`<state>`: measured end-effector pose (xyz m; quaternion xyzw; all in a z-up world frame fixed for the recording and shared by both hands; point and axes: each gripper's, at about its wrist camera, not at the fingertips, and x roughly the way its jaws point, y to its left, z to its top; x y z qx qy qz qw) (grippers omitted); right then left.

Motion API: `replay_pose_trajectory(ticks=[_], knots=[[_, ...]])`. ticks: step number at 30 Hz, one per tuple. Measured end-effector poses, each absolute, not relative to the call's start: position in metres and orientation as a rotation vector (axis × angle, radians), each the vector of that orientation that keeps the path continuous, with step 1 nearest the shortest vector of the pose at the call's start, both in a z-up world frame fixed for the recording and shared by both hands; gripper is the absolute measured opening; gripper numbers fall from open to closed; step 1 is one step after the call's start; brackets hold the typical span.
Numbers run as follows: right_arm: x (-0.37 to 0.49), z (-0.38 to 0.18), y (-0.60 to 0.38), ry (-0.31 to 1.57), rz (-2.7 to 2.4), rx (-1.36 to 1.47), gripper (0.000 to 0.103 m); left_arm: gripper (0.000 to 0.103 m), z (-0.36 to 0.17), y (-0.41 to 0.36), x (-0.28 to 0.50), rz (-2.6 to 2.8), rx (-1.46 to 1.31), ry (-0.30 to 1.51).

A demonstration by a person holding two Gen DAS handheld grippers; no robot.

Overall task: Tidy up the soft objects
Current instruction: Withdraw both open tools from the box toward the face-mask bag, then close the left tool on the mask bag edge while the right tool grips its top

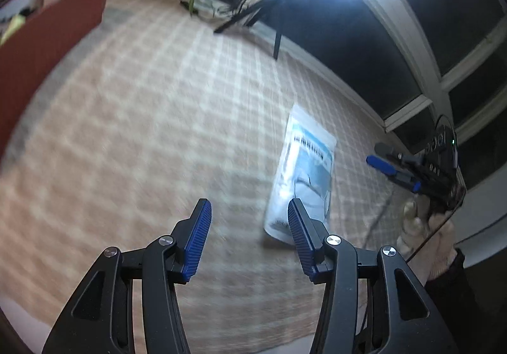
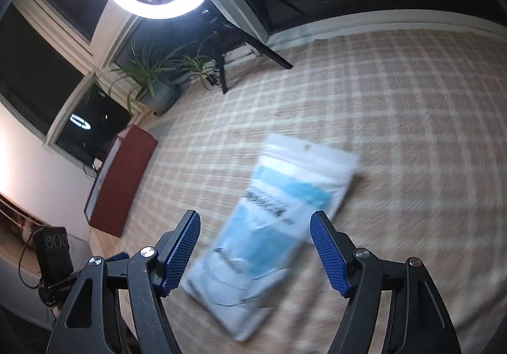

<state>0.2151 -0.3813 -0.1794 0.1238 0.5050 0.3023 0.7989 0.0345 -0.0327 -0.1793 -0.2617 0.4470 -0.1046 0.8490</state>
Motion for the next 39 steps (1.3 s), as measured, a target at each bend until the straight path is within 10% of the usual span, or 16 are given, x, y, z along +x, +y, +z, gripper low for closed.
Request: replay_pose_trajectory(ticks=[39], knots=[[0.316,-0.267,-0.397,1.276,0.837,0.362,0.048,0.049,-0.241,-0.11,0.054,-0.133,-0.767,1.054]])
